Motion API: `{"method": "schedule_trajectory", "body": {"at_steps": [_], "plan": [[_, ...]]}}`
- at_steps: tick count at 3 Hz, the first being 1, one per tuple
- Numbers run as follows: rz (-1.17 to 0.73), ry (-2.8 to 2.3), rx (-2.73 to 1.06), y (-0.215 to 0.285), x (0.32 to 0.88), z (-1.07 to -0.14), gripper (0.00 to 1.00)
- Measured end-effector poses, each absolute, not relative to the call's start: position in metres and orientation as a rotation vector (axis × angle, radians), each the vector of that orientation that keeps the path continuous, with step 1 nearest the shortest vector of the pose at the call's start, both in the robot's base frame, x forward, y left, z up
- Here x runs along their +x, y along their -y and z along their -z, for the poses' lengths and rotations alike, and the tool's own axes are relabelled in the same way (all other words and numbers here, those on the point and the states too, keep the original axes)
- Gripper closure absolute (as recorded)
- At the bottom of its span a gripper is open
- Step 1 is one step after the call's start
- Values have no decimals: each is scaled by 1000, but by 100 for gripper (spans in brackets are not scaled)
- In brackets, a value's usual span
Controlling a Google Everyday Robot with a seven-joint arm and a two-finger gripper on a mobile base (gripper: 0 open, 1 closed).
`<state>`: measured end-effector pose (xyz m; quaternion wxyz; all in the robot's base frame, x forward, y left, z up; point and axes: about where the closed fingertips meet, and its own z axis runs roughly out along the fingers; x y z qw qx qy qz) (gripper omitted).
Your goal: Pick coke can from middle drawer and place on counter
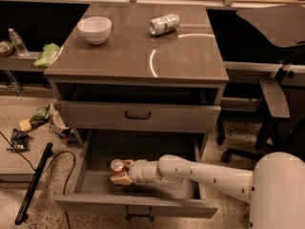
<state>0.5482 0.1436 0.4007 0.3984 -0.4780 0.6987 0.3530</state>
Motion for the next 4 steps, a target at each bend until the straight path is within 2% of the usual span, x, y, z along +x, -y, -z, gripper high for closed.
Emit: {"method": "schedule_trajectory", "body": {"at_steps": [1,3,4], "plan": [[-815,-1764,-1115,-116,543,-435,100],[-658,-1787,-905,-32,501,-522,100],[-610,-1778,-840,12,500,-601,100]]}}
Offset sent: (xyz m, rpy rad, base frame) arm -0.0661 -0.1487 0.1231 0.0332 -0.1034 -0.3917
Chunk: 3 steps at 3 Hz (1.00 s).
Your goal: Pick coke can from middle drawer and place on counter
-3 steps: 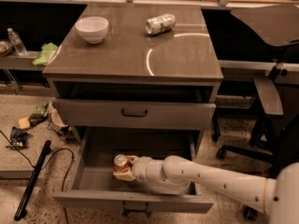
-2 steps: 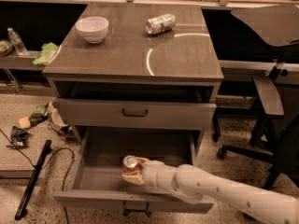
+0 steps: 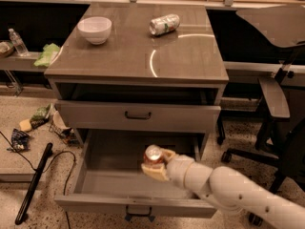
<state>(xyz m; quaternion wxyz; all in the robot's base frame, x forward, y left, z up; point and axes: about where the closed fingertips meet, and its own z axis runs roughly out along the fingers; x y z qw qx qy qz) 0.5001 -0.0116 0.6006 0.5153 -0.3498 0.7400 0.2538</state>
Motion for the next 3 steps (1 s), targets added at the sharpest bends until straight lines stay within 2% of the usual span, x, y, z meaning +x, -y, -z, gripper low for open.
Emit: {"method": "schedule_trajectory", "body": {"at_steps": [1,3], "plan": [[-603,-1760,-896,39,512,-654,100],[-662,-1743,-952,28,499,-658,100]]}}
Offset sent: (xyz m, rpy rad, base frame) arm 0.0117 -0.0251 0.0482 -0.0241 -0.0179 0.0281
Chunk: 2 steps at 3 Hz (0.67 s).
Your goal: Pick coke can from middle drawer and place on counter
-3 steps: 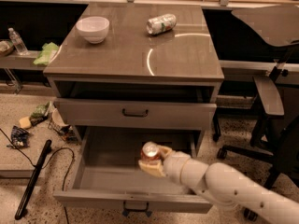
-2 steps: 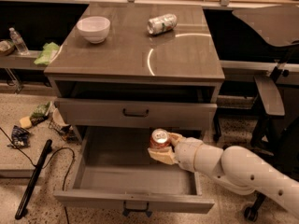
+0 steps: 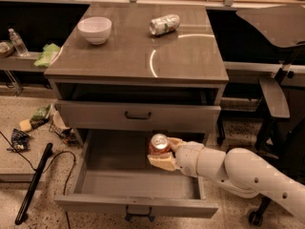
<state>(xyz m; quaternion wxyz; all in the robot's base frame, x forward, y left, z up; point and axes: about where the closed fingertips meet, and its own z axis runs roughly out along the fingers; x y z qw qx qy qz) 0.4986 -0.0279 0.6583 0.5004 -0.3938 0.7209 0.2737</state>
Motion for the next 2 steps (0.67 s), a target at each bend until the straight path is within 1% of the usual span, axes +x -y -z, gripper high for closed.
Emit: {"method": "schedule_trajectory", "body": {"at_steps": [1,2], "plan": [[-664,-1716,-907,34,497,-687,100],[-598,-1708,-922,49,493,-779,100]]}}
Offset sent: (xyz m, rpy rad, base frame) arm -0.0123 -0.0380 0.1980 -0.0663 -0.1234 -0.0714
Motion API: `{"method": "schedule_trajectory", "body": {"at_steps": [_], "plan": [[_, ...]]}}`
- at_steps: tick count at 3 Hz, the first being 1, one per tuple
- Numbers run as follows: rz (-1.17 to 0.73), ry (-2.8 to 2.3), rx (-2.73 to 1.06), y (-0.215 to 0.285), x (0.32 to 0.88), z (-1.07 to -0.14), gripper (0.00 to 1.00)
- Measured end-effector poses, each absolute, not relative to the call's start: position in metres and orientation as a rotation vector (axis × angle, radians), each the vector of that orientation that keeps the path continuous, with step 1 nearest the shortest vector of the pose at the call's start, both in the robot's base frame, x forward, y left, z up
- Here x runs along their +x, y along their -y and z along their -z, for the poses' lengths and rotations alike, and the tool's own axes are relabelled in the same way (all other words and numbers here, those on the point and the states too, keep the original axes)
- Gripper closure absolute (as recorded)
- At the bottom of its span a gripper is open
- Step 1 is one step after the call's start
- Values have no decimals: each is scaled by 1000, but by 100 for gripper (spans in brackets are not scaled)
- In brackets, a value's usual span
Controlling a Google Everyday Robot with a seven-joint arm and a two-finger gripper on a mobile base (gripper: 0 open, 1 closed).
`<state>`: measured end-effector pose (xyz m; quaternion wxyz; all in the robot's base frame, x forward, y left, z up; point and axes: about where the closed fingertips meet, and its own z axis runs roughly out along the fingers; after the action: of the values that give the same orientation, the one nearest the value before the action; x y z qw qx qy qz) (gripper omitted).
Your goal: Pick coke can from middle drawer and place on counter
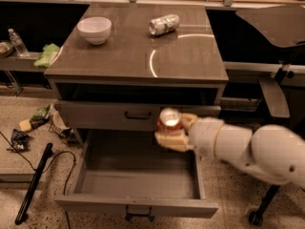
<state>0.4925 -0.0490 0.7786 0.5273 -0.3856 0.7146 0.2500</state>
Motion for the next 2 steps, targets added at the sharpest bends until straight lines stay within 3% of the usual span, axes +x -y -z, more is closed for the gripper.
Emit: {"method": "schedule_trajectory", "body": {"at_steps": [2], "plan": [[-508,-1666,-1025,58,521,-925,100]]}}
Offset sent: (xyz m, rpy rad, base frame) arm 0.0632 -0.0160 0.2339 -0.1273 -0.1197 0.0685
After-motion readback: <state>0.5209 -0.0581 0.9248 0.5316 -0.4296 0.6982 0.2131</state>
